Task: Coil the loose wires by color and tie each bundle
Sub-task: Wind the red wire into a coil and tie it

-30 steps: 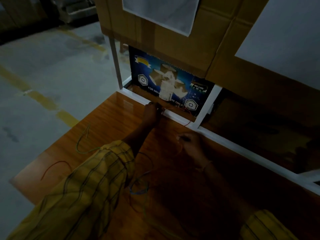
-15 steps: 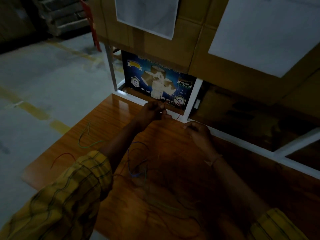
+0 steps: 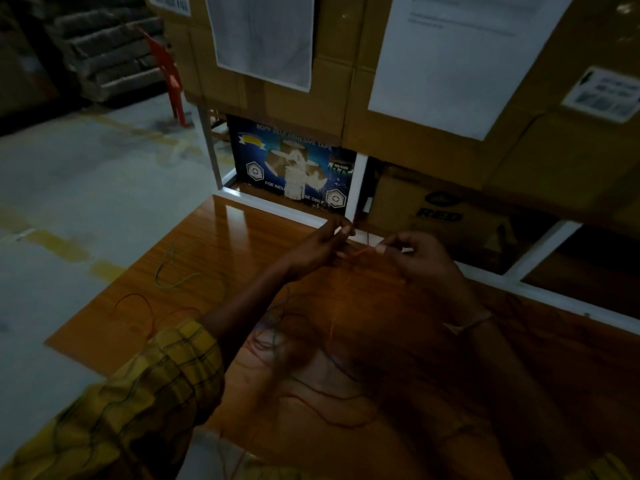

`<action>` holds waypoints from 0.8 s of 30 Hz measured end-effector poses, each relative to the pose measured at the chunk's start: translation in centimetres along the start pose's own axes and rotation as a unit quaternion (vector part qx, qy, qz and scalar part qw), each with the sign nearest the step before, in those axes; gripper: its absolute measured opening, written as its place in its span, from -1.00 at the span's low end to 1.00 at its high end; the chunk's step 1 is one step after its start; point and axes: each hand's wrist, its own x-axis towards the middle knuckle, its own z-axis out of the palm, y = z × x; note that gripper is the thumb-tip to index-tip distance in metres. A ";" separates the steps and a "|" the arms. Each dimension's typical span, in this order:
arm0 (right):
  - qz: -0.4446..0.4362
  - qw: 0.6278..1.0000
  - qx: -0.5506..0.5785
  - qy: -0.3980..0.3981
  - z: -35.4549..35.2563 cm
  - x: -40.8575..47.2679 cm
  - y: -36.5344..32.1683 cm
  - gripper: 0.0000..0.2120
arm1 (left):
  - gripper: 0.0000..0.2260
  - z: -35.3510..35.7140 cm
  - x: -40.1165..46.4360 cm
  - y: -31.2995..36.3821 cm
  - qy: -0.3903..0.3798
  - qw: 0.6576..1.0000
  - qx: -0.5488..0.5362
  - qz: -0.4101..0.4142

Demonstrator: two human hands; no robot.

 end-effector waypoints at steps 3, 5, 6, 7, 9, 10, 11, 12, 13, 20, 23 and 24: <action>-0.001 1.000 -0.020 0.023 -1.4 -0.5 0.0 -0.87 | -0.73 1.5 -0.5 0.6 -0.029 0.998 0.052 0.024; -0.003 0.999 -0.015 0.052 -2.4 -0.7 0.3 -0.88 | -0.71 2.4 -0.7 0.9 -0.030 0.997 0.069 0.028; -0.002 0.998 -0.010 0.065 -2.8 -0.7 0.6 -0.88 | -0.71 2.9 -0.7 1.0 -0.029 0.997 0.065 0.024; 0.001 0.997 -0.006 0.077 -3.2 -0.7 0.9 -0.86 | -0.70 3.4 -0.7 1.2 -0.030 0.998 0.051 0.016; 0.013 0.995 0.004 0.103 -3.8 -0.5 1.5 -0.78 | -0.67 4.3 -0.6 1.6 -0.042 0.999 0.009 -0.005; 0.024 0.993 0.014 0.114 -4.1 -0.4 1.8 -0.73 | -0.66 4.7 -0.6 1.9 -0.050 0.999 -0.008 -0.012; 0.035 0.992 0.031 0.121 -4.4 -0.3 2.1 -0.70 | -0.65 4.9 -0.5 2.2 -0.057 0.998 -0.021 -0.015; 0.046 0.990 0.050 0.125 -4.8 -0.3 2.4 -0.69 | -0.66 5.1 -0.4 2.6 -0.064 0.997 -0.037 -0.018; 0.058 0.988 0.066 0.127 -5.1 -0.3 2.5 -0.69 | -0.69 5.2 -0.4 3.0 -0.074 0.995 -0.059 -0.020; 0.096 0.971 0.213 -0.053 -6.1 -2.2 4.7 -0.76 | -0.77 7.6 0.1 5.5 -0.077 0.924 -0.374 -0.011; 0.105 0.934 0.331 -0.083 -5.7 -3.1 6.4 -0.83 | -0.77 8.3 0.8 6.1 -0.065 0.886 -0.458 -0.008; 0.110 0.922 0.360 -0.089 -5.6 -3.5 6.8 -0.85 | -0.76 8.4 1.0 6.3 -0.061 0.874 -0.482 -0.007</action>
